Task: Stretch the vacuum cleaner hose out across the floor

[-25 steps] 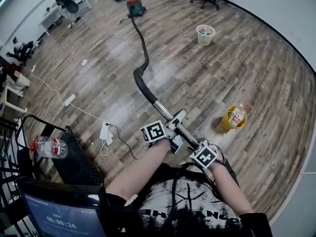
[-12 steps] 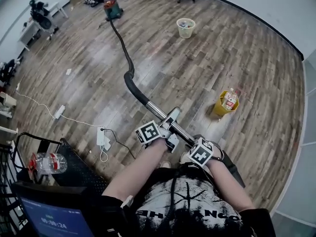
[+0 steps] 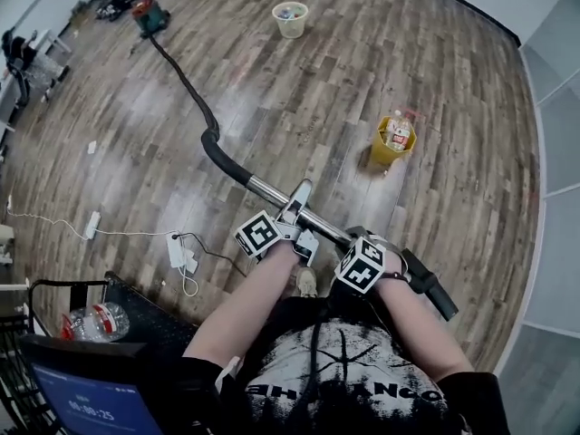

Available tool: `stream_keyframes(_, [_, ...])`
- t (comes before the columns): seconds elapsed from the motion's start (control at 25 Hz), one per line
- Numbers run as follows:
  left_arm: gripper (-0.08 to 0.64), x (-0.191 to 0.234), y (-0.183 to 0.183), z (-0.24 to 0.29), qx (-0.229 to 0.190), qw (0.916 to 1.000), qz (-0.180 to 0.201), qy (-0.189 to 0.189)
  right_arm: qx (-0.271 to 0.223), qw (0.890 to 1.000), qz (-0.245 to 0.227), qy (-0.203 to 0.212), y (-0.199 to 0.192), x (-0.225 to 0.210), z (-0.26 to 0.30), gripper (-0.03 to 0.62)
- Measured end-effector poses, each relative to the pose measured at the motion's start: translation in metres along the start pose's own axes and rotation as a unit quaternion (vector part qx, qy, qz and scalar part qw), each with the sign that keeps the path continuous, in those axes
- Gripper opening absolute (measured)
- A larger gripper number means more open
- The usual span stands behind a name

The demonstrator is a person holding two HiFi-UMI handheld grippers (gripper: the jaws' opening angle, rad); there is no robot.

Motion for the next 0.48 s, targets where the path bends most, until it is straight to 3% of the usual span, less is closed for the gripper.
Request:
stream_keyframes(0.08, [0.048, 0.001, -0.008, 0.001, 0.008, 1.0000, 0.005, 0.003, 0.000, 1.000, 0.007, -0.003, -0.008, 0.001, -0.001, 0.098])
stream_keyframes(0.2, [0.048, -0.011, -0.022, 0.008, 0.004, 0.9995, -0.026, -0.016, -0.002, 1.000, 0.010, -0.007, -0.019, -0.001, -0.005, 0.097])
stream_keyframes(0.36, [0.049, -0.017, -0.043, 0.015, 0.002, 0.9998, -0.016, -0.011, -0.005, 1.000, 0.007, -0.004, -0.041, -0.009, -0.014, 0.094])
stream_keyframes(0.48, [0.049, -0.026, -0.066, 0.024, -0.006, 0.9994, -0.032, -0.013, -0.004, 1.000, 0.003, -0.002, -0.063, -0.018, -0.023, 0.094])
Point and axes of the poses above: the fingertips, and each gripper's own axes: z forward along the fingers, x to its left, y out of its top, the point moved 4 cm from there along -z, backward along the fingers, and after that the axes turned 9 degrees about z, right-handed, at the moved point
